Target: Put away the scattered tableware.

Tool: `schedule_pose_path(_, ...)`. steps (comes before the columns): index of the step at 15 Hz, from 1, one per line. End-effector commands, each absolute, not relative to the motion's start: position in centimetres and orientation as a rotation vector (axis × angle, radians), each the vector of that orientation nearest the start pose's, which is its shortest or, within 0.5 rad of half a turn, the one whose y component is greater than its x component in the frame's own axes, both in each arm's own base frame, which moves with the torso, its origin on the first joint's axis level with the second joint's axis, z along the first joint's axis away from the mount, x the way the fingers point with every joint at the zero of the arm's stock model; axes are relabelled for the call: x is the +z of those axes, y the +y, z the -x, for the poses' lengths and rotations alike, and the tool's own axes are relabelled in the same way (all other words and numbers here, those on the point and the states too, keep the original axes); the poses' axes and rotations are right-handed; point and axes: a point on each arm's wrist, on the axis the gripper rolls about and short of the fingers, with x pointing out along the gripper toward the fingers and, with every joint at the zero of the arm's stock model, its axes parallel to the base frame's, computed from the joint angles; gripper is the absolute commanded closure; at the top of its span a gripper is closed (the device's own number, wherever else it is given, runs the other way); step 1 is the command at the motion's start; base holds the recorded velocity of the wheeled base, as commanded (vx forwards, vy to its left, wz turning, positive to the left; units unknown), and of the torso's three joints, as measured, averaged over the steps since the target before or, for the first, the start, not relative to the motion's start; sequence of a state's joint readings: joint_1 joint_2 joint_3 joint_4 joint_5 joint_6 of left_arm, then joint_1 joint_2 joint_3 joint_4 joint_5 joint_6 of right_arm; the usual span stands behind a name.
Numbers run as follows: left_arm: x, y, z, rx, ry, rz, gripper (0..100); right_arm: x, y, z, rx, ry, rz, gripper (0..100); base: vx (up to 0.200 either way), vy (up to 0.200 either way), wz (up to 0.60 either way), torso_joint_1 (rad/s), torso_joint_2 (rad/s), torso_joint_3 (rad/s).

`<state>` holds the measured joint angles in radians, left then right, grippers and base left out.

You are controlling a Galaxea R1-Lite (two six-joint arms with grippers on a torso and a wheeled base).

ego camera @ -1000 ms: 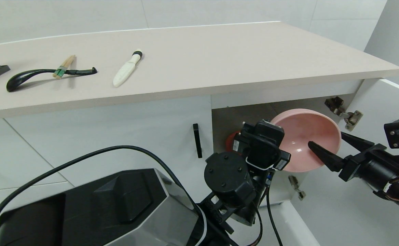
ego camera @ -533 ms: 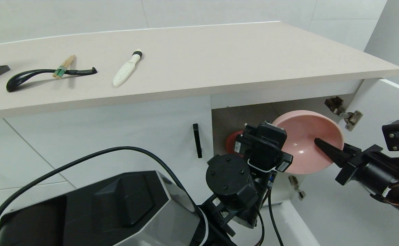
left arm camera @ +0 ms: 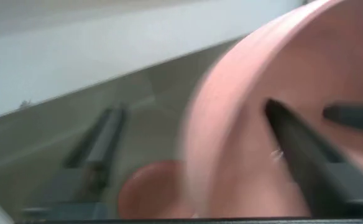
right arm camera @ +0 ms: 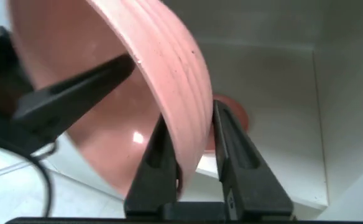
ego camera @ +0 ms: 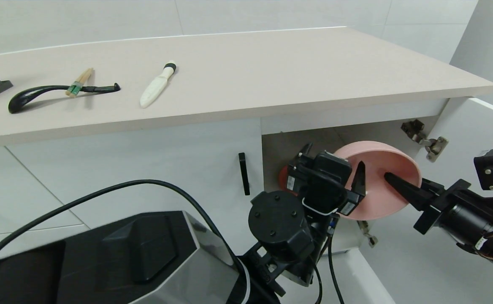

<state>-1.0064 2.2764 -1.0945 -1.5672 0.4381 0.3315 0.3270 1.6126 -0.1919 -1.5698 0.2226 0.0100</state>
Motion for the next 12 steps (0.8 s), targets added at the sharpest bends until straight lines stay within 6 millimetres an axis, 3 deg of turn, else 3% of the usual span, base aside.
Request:
schedule_pose_path(1, 14.5, -34.0, -21.1, -0.539, -0.364, -0.06, 0, 15.4, 7.0, -20.3, 0.526, -0.149, -0.018, 100, 0.0, 0.0, 0.0, 0.0, 0.0, 0.0)
schedule_pose_path(5, 15.5, -29.5, -16.8, -0.72, -0.307, -0.046, 0, 15.3, 7.0, -20.3, 0.528, -0.144, -0.017, 100, 0.0, 0.0, 0.0, 0.0, 0.0, 0.0)
schedule_pose_path(7, 14.6, -24.0, -13.4, -0.902, -0.237, -0.121, 0, 15.2, 7.1, -20.2, 0.529, -0.141, -0.017, 100, 0.0, 0.0, 0.0, 0.0, 0.0, 0.0)
schedule_pose_path(8, 14.0, -22.8, -12.6, -0.95, -0.21, -0.149, 0, 15.2, 7.0, -20.2, 0.529, -0.14, -0.017, 100, 0.0, 0.0, 0.0, 0.0, 0.0, 0.0)
schedule_pose_path(9, 12.7, -19.6, -10.8, -1.035, -0.147, -0.202, 0, 15.1, 7.0, -20.1, 0.526, -0.137, -0.017, 100, 0.0, 0.0, 0.0, 0.0, 0.0, 0.0)
schedule_pose_path(12, 13.1, -15.3, -9.5, -1.021, -0.144, -0.183, 0, 14.4, 6.7, -19.4, 0.528, -0.101, -0.014, 100, 0.0, 0.0, 0.0, 0.0, 0.0, 0.0)
